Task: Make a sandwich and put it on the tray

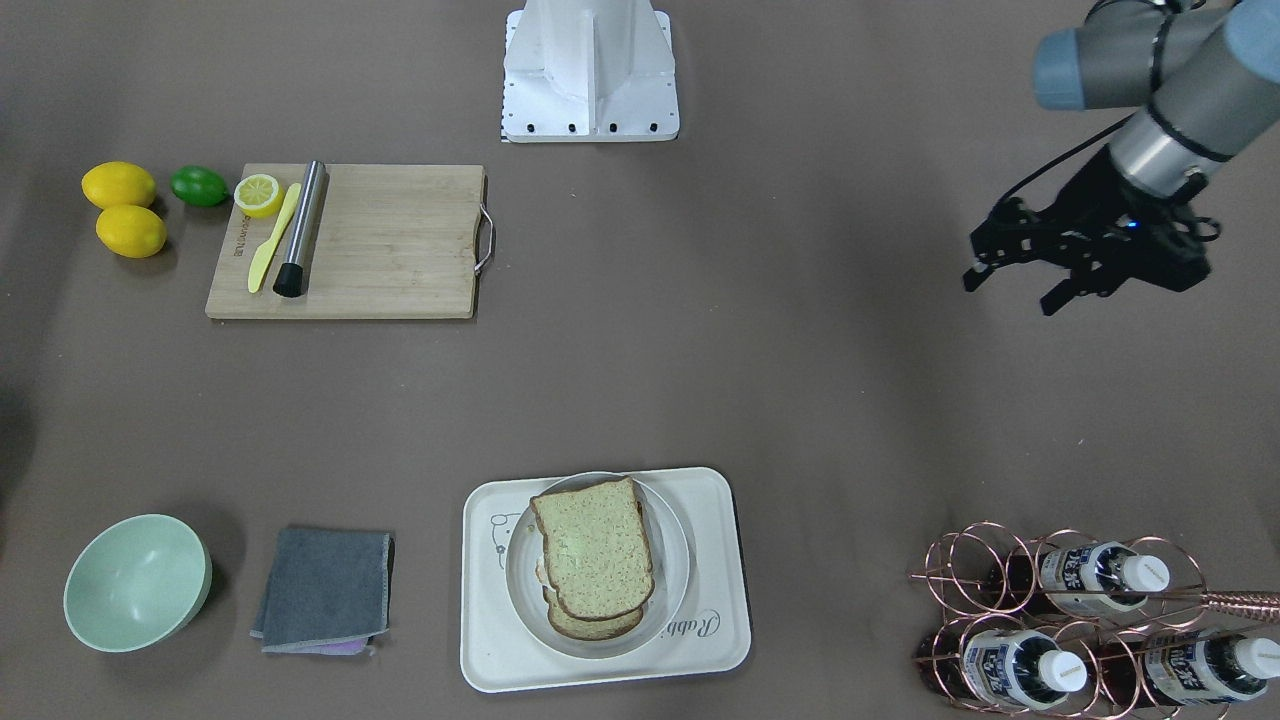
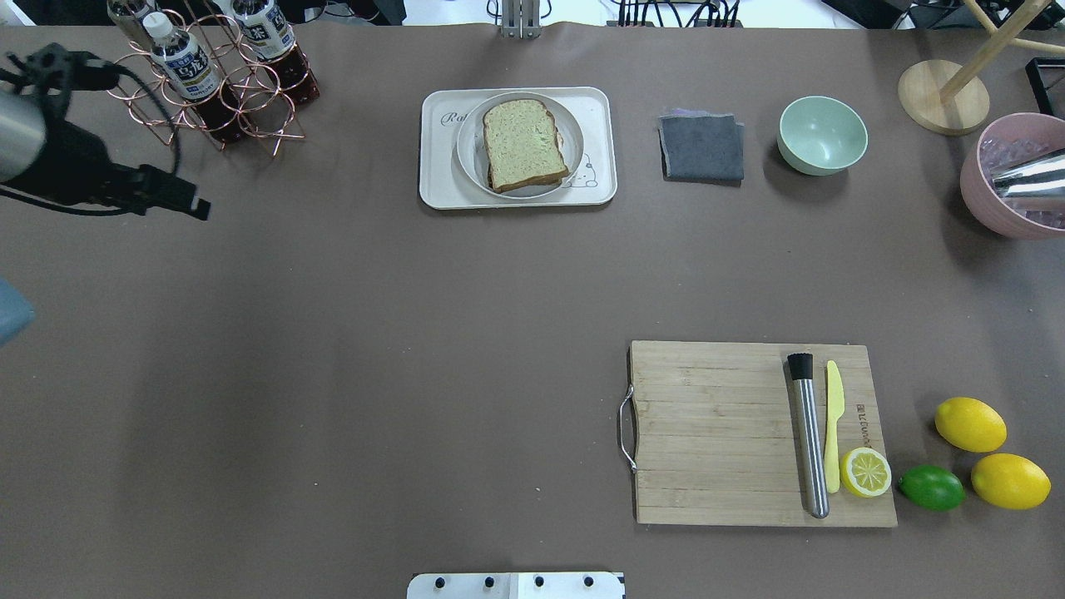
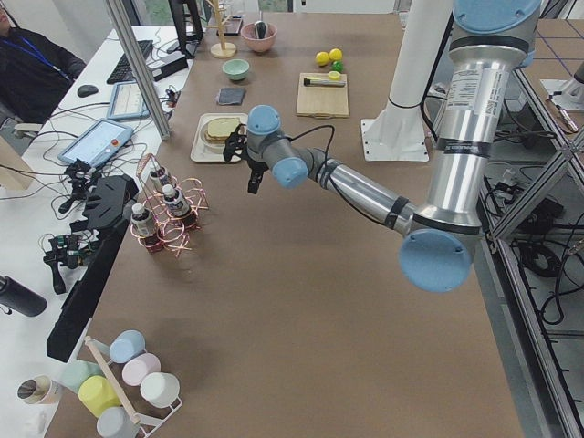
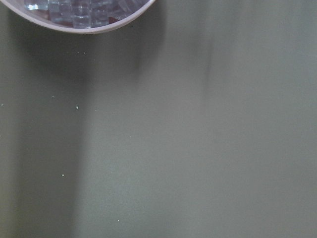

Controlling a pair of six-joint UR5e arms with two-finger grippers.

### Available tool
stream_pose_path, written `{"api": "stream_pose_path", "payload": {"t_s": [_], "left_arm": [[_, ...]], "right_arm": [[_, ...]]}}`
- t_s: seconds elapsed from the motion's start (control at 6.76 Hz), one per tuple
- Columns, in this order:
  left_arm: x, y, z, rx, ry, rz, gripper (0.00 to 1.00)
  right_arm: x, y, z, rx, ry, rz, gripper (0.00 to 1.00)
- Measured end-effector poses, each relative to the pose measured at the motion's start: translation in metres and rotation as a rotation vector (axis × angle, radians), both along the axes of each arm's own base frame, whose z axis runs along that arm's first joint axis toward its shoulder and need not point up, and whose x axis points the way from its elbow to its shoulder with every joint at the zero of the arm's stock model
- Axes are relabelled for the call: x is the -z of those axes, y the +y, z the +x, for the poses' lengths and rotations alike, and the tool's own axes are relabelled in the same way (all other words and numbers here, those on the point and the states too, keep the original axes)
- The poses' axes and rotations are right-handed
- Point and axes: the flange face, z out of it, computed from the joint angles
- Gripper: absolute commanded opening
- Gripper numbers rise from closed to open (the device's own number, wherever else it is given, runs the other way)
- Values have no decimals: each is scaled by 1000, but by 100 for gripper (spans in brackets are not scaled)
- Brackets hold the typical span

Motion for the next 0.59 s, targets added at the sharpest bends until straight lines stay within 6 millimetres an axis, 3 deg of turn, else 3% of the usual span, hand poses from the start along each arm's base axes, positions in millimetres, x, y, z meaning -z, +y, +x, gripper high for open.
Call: {"api": "stream_pose_path", "payload": {"t_s": [0.3,0.59], "left_arm": [[-75,4,-91,-50,-79,54,98],[-122,6,-169,-113,-172,21,98]], "right_arm": [[-2,2,0,0,-1,-4,100],[-4,3,0,-2,-1,-9,100]]}}
